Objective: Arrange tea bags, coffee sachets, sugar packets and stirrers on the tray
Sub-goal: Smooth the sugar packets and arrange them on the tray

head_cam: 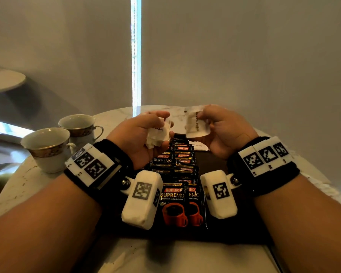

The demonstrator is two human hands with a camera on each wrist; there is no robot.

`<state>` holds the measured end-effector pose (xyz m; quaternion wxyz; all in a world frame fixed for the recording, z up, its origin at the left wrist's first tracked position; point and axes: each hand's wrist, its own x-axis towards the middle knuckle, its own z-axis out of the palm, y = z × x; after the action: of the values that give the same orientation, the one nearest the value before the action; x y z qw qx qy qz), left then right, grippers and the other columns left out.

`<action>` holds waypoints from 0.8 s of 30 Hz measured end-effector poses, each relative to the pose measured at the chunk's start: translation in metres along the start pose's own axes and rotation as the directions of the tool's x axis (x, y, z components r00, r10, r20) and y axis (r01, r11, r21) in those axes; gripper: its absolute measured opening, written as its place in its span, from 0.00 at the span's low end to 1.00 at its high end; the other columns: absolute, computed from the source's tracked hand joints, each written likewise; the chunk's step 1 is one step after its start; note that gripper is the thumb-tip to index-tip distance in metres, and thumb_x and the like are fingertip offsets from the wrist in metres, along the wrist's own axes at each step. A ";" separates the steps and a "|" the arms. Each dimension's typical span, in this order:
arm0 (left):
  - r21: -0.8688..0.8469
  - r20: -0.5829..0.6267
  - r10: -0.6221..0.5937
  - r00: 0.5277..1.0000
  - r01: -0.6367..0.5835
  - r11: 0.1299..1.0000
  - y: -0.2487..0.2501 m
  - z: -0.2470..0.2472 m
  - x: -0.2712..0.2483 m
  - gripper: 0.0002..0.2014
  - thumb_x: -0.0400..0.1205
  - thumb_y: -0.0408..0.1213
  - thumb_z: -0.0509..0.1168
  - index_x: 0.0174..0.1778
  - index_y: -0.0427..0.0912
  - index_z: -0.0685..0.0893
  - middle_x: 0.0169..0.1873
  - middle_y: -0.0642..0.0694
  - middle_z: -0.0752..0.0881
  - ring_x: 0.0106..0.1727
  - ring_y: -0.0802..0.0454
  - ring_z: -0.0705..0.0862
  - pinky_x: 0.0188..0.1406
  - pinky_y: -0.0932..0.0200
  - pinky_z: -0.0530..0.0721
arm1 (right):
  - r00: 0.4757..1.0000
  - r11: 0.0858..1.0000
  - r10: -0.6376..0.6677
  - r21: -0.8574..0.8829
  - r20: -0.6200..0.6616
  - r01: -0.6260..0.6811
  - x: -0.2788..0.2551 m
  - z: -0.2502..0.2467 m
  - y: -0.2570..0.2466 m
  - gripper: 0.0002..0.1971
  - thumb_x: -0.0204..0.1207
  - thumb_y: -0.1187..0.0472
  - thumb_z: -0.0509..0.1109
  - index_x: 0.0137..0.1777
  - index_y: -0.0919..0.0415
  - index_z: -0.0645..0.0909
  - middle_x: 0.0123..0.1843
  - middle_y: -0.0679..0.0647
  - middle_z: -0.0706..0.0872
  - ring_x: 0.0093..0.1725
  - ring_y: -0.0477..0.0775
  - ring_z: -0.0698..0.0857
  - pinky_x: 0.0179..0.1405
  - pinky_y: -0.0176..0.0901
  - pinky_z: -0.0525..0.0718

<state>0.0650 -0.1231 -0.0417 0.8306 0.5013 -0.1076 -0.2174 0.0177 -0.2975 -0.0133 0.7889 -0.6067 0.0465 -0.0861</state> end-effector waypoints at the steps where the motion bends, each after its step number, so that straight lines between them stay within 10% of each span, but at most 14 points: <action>1: -0.004 0.008 -0.002 1.000 0.002 1.000 0.000 0.000 -0.001 0.11 0.79 0.29 0.66 0.57 0.40 0.86 0.54 0.36 0.86 0.40 0.46 0.85 0.26 0.58 0.84 | 1.000 1.000 -0.007 0.000 0.000 0.007 0.001 0.000 0.000 0.05 0.81 0.71 0.61 0.52 0.66 0.77 0.42 0.61 0.88 0.37 0.57 0.89 0.31 0.46 0.88; 7: 0.072 0.121 -0.013 0.993 0.004 0.997 -0.004 0.000 0.000 0.24 0.70 0.42 0.79 0.61 0.40 0.83 0.48 0.40 0.86 0.37 0.47 0.85 0.24 0.60 0.81 | 0.996 0.999 -0.032 0.004 0.078 0.032 -0.002 0.003 0.005 0.12 0.80 0.73 0.67 0.63 0.72 0.80 0.42 0.60 0.90 0.35 0.52 0.90 0.31 0.41 0.88; 12: 0.065 0.101 0.023 0.995 -0.029 0.997 -0.003 0.005 -0.004 0.10 0.70 0.34 0.73 0.45 0.44 0.83 0.42 0.41 0.87 0.34 0.50 0.85 0.22 0.62 0.81 | 0.991 0.999 -0.043 0.035 0.128 0.038 -0.003 0.005 0.008 0.11 0.76 0.74 0.70 0.58 0.70 0.82 0.48 0.64 0.91 0.43 0.60 0.92 0.40 0.49 0.92; 24: 0.004 -0.024 0.051 0.998 -0.051 0.999 -0.001 0.004 -0.002 0.04 0.82 0.30 0.68 0.51 0.41 0.84 0.44 0.39 0.89 0.36 0.47 0.88 0.26 0.60 0.84 | 0.999 0.992 -0.029 -0.124 0.044 0.035 0.009 -0.012 0.003 0.08 0.81 0.70 0.67 0.59 0.69 0.81 0.36 0.56 0.87 0.28 0.47 0.80 0.22 0.36 0.74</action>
<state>0.0617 -0.1257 -0.0407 0.8364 0.5022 -0.1108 -0.1898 0.0247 -0.3096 -0.0193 0.7488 -0.6571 0.0255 -0.0830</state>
